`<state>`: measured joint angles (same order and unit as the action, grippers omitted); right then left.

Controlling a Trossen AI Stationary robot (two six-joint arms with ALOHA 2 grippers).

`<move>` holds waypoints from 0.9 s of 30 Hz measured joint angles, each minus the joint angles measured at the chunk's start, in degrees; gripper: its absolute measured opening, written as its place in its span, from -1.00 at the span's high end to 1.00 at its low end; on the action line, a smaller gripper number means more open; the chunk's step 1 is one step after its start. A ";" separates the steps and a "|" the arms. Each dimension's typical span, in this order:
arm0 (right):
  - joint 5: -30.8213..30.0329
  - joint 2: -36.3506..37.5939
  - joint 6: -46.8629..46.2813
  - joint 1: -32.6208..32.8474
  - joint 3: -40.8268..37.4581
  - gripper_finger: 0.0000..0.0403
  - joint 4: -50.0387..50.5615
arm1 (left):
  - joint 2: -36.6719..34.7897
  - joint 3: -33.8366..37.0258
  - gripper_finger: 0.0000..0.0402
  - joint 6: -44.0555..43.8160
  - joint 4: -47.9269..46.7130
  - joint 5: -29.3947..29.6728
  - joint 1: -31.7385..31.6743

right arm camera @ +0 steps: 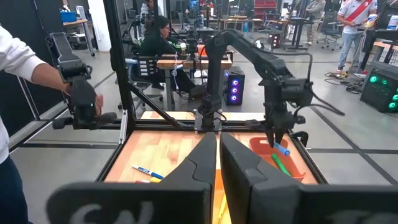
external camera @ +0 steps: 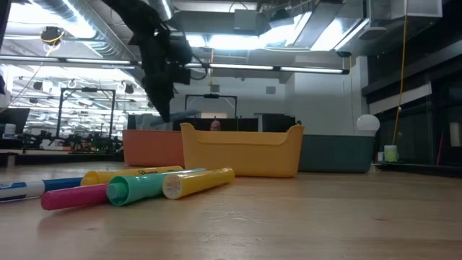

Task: Pick & Place Markers
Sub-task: Put the left big blue highlighter pen into the orange bin

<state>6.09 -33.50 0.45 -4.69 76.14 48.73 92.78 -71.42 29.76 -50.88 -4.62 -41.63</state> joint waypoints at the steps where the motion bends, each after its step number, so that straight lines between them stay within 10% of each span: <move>1: 0.02 0.00 0.02 0.01 0.02 0.88 0.01 | 0.61 0.00 0.71 0.54 -0.19 0.02 0.00; 27: 0.01 0.00 0.02 0.02 0.00 0.88 0.01 | 9.91 0.00 0.71 2.07 -0.83 0.07 0.00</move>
<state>6.10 -33.50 0.47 -4.67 76.14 48.74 102.69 -71.42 31.83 -51.71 -4.56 -41.63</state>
